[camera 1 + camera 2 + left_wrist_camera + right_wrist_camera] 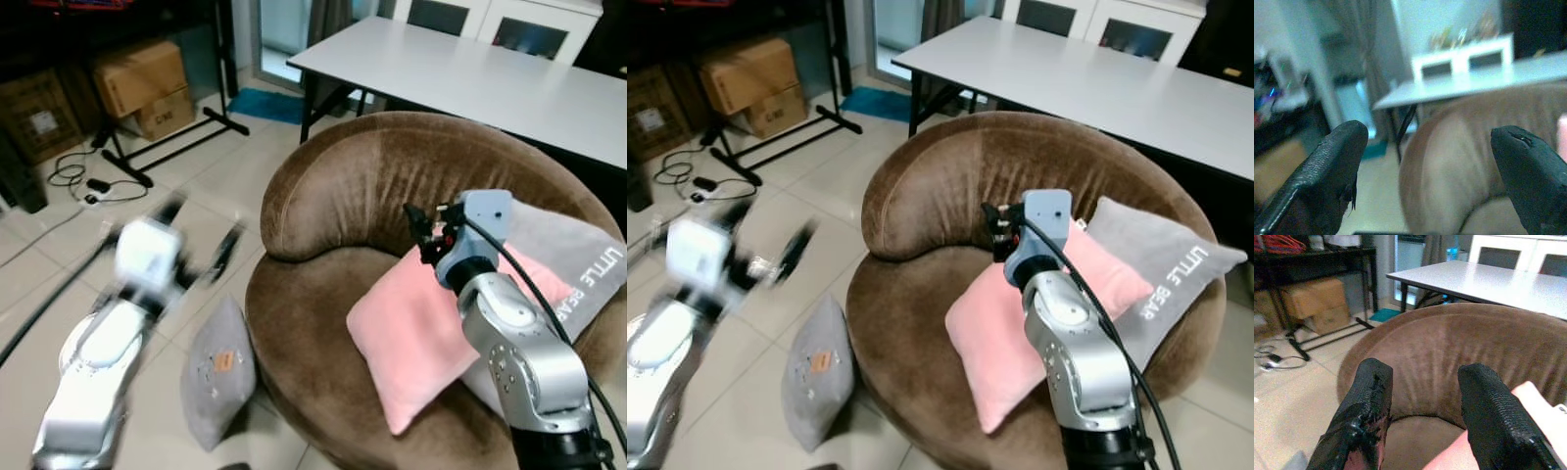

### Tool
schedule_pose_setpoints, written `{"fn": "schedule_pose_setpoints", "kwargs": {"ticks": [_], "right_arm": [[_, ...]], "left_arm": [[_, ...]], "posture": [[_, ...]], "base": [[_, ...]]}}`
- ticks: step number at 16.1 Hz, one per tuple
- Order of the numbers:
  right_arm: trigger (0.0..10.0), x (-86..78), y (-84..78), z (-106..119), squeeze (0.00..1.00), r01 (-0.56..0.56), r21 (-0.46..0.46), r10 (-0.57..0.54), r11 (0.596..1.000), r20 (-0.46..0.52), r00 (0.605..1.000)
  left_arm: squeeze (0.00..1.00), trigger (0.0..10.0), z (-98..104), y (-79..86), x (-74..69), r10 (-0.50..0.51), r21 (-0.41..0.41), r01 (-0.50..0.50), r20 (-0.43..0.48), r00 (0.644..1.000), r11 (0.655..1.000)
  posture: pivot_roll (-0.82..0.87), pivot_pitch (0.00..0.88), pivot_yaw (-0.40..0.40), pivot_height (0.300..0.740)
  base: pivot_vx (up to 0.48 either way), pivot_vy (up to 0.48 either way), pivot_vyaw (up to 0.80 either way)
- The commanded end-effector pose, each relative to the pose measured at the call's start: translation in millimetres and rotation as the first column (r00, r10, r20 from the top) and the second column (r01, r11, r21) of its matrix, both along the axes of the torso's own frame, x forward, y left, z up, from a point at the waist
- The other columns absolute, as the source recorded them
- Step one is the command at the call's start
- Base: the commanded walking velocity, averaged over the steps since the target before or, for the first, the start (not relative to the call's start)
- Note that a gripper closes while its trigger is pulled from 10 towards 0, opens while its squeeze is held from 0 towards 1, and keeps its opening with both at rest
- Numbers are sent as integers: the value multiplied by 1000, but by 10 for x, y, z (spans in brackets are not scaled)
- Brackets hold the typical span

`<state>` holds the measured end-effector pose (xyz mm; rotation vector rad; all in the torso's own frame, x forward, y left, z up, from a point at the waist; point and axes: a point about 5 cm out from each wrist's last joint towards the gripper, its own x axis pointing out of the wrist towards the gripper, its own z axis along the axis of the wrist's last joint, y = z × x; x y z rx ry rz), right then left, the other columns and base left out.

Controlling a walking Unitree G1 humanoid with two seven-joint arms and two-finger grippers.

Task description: Move the pillow to the sofa from floor

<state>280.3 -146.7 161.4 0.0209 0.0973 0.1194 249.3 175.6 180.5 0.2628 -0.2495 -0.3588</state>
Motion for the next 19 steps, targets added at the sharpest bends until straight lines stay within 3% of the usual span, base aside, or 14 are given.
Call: {"fn": "schedule_pose_setpoints", "kwargs": {"ticks": [1,2,7,11,16,19], "right_arm": [[10000,-16,1,-11,0,-4,-10,4,1000,-12,1000],[10000,-13,13,-31,0,-8,-24,8,1000,-25,1000],[10000,-30,-24,-136,0,8,-37,-11,999,-86,996],[10000,-28,6,-166,0,-8,-43,4,999,-101,995],[10000,-24,30,-151,0,-22,30,24,999,-81,996],[10000,-37,112,-132,0,-100,-5,99,995,-65,993]], "left_arm": [[224,10000,-66,7,-11,27,14,-26,-57,998,1000],[227,10000,-24,-81,-58,30,15,-30,-64,998,999],[224,10000,33,-180,-185,75,31,-72,-127,989,997],[224,10000,43,-160,-236,106,40,-101,-165,981,994],[224,10000,-42,-25,-237,176,32,-173,-196,965,984],[231,10000,-115,18,-214,194,45,-189,-209,958,981]], "posture": [[29,0,-53,740],[28,0,-54,740],[27,0,-55,740],[30,0,-61,740],[31,0,-67,740],[31,0,-67,740]], "base": [[0,375,0],[0,375,0],[0,374,0],[0,373,0],[0,348,0],[0,0,496]]}}
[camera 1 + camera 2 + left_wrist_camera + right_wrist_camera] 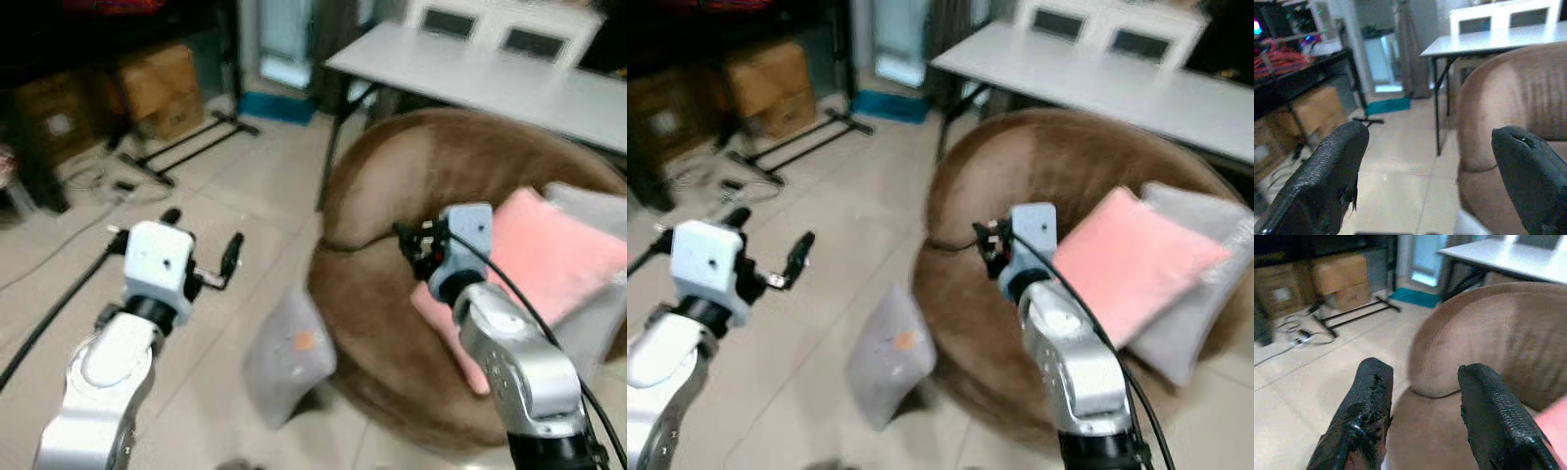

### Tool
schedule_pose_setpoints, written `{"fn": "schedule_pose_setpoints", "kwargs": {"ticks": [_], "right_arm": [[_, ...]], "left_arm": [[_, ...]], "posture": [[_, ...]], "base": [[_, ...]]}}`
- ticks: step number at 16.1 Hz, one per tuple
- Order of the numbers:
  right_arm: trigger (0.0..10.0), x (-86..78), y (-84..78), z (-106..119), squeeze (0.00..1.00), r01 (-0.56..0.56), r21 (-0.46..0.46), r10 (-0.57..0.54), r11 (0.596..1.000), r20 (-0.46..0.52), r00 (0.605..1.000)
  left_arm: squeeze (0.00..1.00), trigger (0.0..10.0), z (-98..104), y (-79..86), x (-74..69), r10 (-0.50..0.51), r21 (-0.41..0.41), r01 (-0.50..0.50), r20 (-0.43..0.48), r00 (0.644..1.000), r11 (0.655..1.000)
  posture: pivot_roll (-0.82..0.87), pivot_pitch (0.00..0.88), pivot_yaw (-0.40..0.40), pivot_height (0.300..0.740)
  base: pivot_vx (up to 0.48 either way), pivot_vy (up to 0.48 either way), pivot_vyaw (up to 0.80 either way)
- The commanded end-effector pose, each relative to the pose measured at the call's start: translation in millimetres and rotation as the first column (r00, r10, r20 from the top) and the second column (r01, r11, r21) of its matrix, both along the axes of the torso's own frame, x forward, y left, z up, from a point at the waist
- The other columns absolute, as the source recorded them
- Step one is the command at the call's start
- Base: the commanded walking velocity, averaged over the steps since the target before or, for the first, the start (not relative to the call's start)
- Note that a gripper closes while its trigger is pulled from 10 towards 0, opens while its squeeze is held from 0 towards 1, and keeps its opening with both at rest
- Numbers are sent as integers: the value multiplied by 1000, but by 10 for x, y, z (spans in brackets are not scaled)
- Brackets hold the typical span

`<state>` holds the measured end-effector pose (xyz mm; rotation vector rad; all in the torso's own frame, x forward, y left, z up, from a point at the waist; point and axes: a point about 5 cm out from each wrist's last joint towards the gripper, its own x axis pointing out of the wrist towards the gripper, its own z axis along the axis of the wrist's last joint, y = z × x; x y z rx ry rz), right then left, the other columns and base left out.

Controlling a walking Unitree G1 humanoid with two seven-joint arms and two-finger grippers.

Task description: Move the pillow to the sofa from floor

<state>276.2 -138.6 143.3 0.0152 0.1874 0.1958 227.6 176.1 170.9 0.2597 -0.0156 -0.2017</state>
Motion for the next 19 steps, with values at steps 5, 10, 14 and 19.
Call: {"fn": "schedule_pose_setpoints", "kwargs": {"ticks": [5,10,14,19], "right_arm": [[10000,11,60,29,0,-47,10,47,999,9,999],[10000,39,-35,-32,0,41,-54,-42,998,-16,999],[10000,42,-50,-51,0,53,-46,-54,998,-26,998],[10000,47,-44,-43,0,60,-27,-61,998,-25,998]], "left_arm": [[251,10000,-102,142,57,40,-16,-40,-14,999,999],[251,10000,-218,220,83,51,-10,-51,-35,998,999],[251,10000,-252,262,98,49,-4,-49,-36,998,999],[259,10000,-285,285,113,38,-4,-38,-32,999,999]], "posture": [[37,0,-73,740],[38,0,-72,740],[38,0,-68,740],[36,0,-68,740]], "base": [[0,0,800],[151,0,320],[253,0,0],[259,0,0]]}}
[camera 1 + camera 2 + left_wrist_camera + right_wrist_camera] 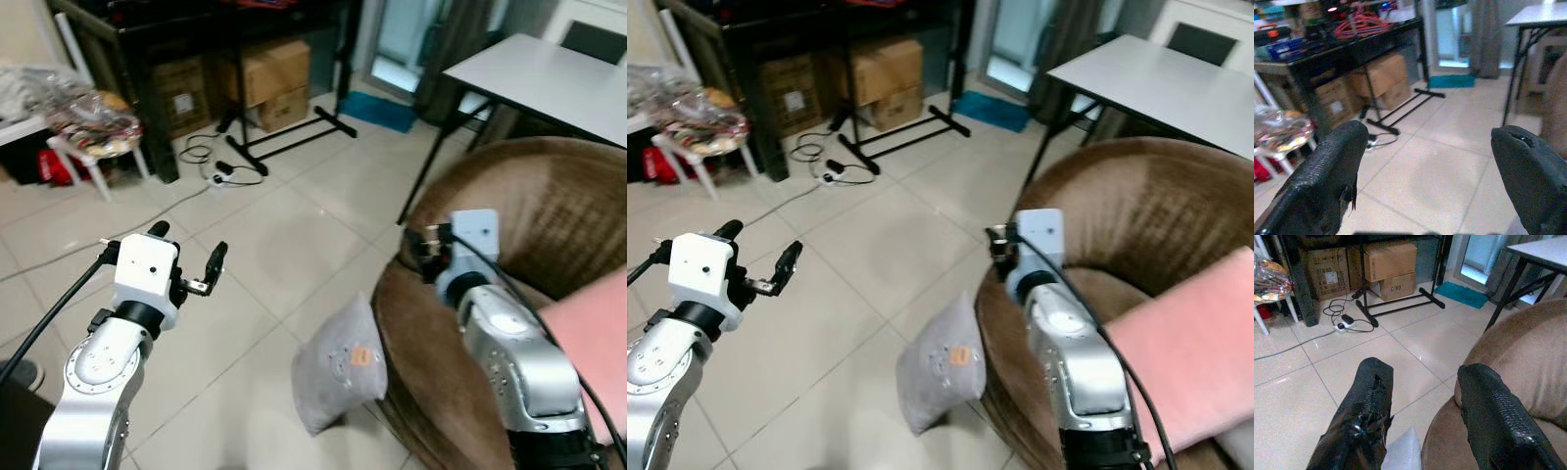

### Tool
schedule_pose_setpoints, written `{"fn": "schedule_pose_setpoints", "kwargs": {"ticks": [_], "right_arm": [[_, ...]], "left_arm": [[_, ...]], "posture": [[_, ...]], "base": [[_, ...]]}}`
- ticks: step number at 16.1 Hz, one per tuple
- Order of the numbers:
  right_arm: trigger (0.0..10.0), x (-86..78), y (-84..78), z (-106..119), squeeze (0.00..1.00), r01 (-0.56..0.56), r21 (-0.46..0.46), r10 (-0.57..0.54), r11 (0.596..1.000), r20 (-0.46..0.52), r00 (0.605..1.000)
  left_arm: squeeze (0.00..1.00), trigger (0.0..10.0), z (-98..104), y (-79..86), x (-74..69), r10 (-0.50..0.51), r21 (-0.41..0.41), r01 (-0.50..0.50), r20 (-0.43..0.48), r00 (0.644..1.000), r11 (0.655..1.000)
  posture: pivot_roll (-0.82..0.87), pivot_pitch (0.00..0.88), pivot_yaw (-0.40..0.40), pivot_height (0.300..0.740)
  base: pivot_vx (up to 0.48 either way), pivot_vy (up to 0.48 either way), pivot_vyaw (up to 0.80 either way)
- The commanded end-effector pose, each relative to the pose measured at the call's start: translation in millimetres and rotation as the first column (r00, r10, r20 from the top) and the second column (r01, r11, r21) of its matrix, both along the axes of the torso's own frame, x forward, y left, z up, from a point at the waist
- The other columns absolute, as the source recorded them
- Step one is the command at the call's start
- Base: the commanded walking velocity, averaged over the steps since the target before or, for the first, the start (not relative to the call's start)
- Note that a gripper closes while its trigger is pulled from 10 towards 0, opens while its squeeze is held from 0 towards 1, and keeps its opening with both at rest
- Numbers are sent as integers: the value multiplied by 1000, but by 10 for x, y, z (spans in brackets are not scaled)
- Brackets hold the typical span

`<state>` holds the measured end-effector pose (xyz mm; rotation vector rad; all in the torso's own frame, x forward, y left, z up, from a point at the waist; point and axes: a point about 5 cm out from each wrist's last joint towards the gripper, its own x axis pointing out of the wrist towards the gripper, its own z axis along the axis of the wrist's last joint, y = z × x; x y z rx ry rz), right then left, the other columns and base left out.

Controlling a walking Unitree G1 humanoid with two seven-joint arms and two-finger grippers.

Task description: Move the pillow to the sofa from floor

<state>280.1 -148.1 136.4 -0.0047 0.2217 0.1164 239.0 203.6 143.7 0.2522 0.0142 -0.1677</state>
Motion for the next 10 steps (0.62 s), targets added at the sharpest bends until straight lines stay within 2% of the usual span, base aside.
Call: {"fn": "schedule_pose_setpoints", "kwargs": {"ticks": [1,10], "right_arm": [[10000,13,47,29,0,-10,0,10,1000,8,1000],[10000,2,-7,43,0,11,-15,-11,1000,17,1000]], "left_arm": [[259,10000,-11,13,10,1,1,-1,-4,1000,1000],[259,10000,5,-33,22,-21,5,21,1,1000,1000]], "posture": [[30,0,-67,740],[19,0,-66,740]], "base": [[270,0,0],[271,0,0]]}}
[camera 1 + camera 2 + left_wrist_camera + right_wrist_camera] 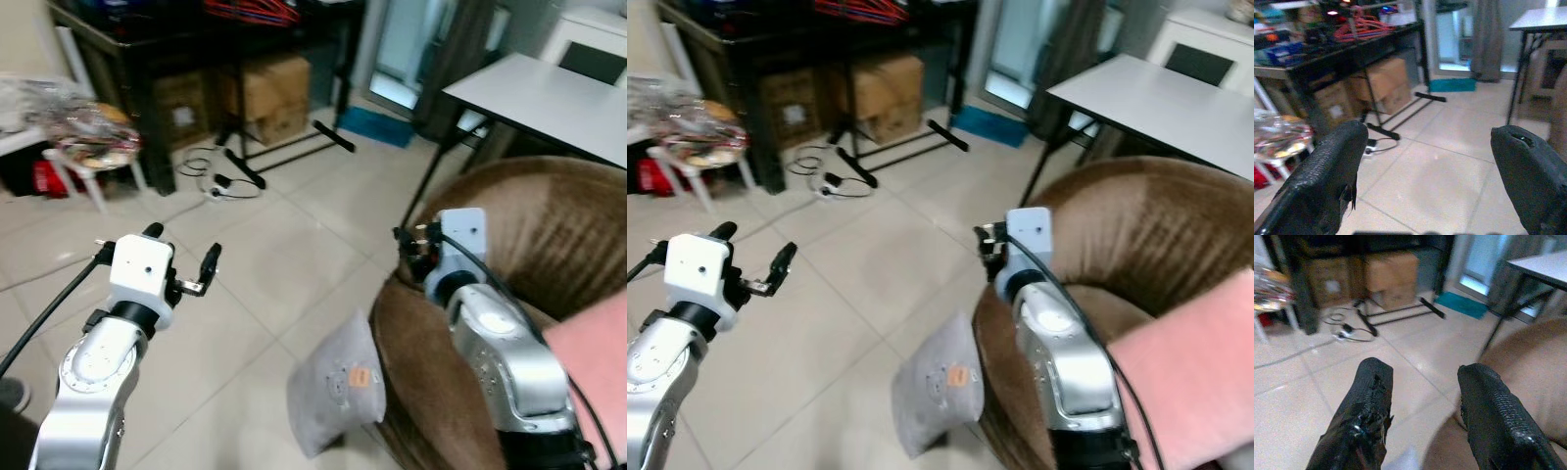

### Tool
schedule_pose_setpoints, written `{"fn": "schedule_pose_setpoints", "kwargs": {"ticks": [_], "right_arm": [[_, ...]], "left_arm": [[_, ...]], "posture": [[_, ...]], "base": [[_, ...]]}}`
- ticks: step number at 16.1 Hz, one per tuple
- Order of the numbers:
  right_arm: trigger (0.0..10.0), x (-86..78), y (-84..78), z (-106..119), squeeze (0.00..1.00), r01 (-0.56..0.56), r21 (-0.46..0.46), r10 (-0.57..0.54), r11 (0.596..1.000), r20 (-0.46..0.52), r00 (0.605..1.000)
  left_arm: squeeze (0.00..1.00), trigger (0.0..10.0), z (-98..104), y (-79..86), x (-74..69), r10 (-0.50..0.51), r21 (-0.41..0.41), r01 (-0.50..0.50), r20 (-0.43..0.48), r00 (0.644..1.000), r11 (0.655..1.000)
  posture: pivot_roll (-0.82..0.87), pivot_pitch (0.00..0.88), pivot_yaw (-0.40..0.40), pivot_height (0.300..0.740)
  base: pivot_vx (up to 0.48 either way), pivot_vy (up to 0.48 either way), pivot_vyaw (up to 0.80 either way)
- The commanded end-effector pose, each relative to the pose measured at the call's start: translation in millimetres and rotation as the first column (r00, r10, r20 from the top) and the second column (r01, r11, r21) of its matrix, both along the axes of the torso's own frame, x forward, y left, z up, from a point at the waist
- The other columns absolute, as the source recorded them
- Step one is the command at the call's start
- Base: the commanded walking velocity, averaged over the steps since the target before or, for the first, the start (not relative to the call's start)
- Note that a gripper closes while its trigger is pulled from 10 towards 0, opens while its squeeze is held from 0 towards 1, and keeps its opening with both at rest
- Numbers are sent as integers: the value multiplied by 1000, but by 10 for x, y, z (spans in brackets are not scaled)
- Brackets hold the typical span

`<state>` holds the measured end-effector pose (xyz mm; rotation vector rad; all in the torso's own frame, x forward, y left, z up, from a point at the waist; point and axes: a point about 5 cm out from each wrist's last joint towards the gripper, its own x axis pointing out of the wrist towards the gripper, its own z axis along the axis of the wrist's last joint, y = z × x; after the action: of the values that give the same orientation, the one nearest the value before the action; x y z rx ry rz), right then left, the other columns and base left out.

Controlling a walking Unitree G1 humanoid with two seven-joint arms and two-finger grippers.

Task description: Move the pillow to the sofa from floor

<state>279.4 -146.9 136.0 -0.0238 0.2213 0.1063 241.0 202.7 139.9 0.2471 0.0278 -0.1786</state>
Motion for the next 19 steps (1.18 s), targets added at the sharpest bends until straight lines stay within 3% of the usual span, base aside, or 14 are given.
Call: {"fn": "schedule_pose_setpoints", "kwargs": {"ticks": [1,5,9,19], "right_arm": [[10000,9,-20,47,0,3,5,-3,1000,15,1000],[10000,2,-23,40,0,6,11,-6,1000,8,1000],[10000,1,-14,29,0,-2,13,2,1000,-1,1000],[10000,-2,15,17,0,-26,0,26,1000,-1,1000]], "left_arm": [[255,10000,43,-27,-1,-13,8,13,16,1000,1000],[259,10000,65,-45,-7,-16,5,16,20,1000,1000],[255,10000,80,-62,-8,-19,4,19,22,1000,1000],[247,10000,123,-95,-16,-24,4,24,28,999,1000]], "posture": [[19,0,-66,740],[18,0,-65,740],[19,0,-68,740],[24,0,-72,740]], "base": [[270,0,0],[271,0,0],[271,0,-661],[282,0,0]]}}
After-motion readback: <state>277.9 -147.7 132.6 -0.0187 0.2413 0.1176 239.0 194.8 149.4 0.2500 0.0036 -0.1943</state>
